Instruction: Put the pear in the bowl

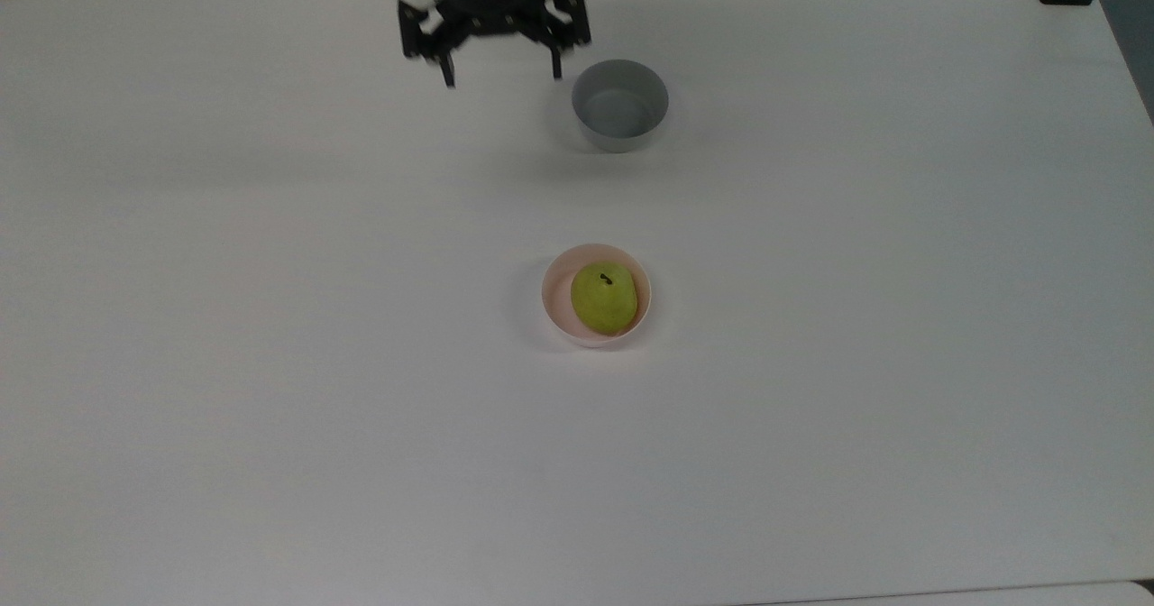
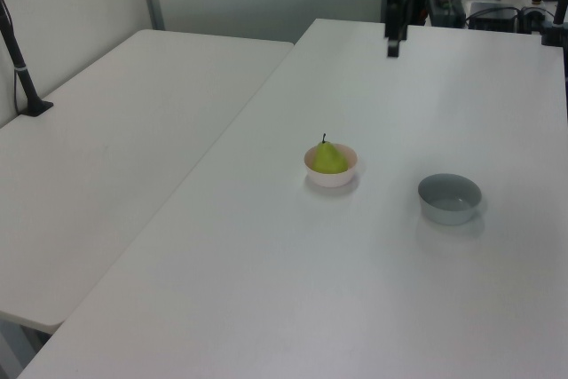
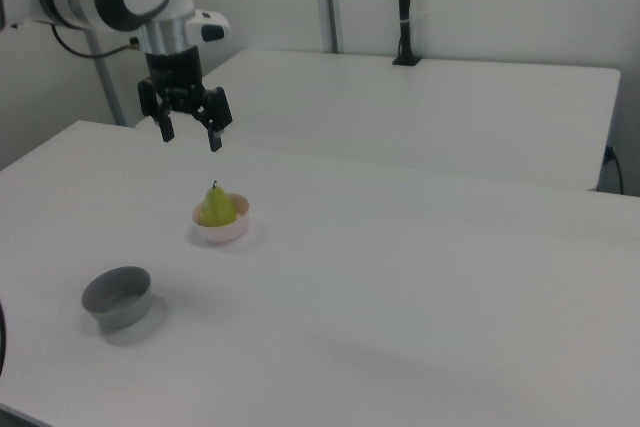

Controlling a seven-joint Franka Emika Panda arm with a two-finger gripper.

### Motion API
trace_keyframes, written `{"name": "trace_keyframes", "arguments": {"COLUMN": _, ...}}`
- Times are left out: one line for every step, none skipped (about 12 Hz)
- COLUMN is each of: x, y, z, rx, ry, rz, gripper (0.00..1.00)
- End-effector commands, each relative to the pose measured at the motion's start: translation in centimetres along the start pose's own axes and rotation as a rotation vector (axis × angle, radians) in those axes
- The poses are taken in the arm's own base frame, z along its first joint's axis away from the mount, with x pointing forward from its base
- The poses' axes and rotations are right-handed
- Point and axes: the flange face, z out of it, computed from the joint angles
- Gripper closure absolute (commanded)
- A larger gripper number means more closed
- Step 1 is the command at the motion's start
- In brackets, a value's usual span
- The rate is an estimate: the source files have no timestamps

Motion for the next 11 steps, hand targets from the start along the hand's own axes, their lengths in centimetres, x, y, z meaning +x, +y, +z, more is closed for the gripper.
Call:
{"name": "trace_keyframes", "arguments": {"x": -3.8, "y": 3.7, "z": -4.2, "rx": 0.005, "ry": 0.014, "rz": 0.069, "gripper": 0.0}}
{"name": "trace_keyframes", "arguments": {"x": -4.3, "y": 4.3, "z": -5.0, "rx": 0.007, "ry": 0.028, "rz": 0.079, "gripper": 0.0}}
{"name": "trace_keyframes", "arguments": {"x": -5.0, "y": 5.5, "z": -5.8, "rx": 0.008, "ry": 0.043, "rz": 0.091, "gripper": 0.0}}
{"name": "trace_keyframes", "arguments": {"x": -5.9, "y": 7.1, "z": -6.6, "rx": 0.014, "ry": 0.061, "rz": 0.075, "gripper": 0.0}}
{"name": "trace_keyframes", "arguments": {"x": -6.6, "y": 8.5, "z": -7.3, "rx": 0.014, "ry": 0.075, "rz": 0.032, "gripper": 0.0}}
{"name": "trace_keyframes", "arguments": {"x": -6.9, "y": 9.5, "z": -7.4, "rx": 0.011, "ry": 0.081, "rz": 0.004, "gripper": 0.0}}
{"name": "trace_keyframes", "arguments": {"x": -6.9, "y": 10.1, "z": -7.5, "rx": 0.008, "ry": 0.09, "rz": -0.001, "gripper": 0.0}}
{"name": "trace_keyframes", "arguments": {"x": -6.7, "y": 10.5, "z": -7.5, "rx": 0.002, "ry": 0.109, "rz": -0.017, "gripper": 0.0}}
{"name": "trace_keyframes", "arguments": {"x": -6.4, "y": 10.7, "z": -7.5, "rx": -0.004, "ry": 0.123, "rz": -0.03, "gripper": 0.0}}
{"name": "trace_keyframes", "arguments": {"x": -6.3, "y": 10.7, "z": -7.6, "rx": -0.006, "ry": 0.131, "rz": -0.03, "gripper": 0.0}}
{"name": "trace_keyframes", "arguments": {"x": -6.2, "y": 10.8, "z": -7.6, "rx": -0.004, "ry": 0.138, "rz": -0.018, "gripper": 0.0}}
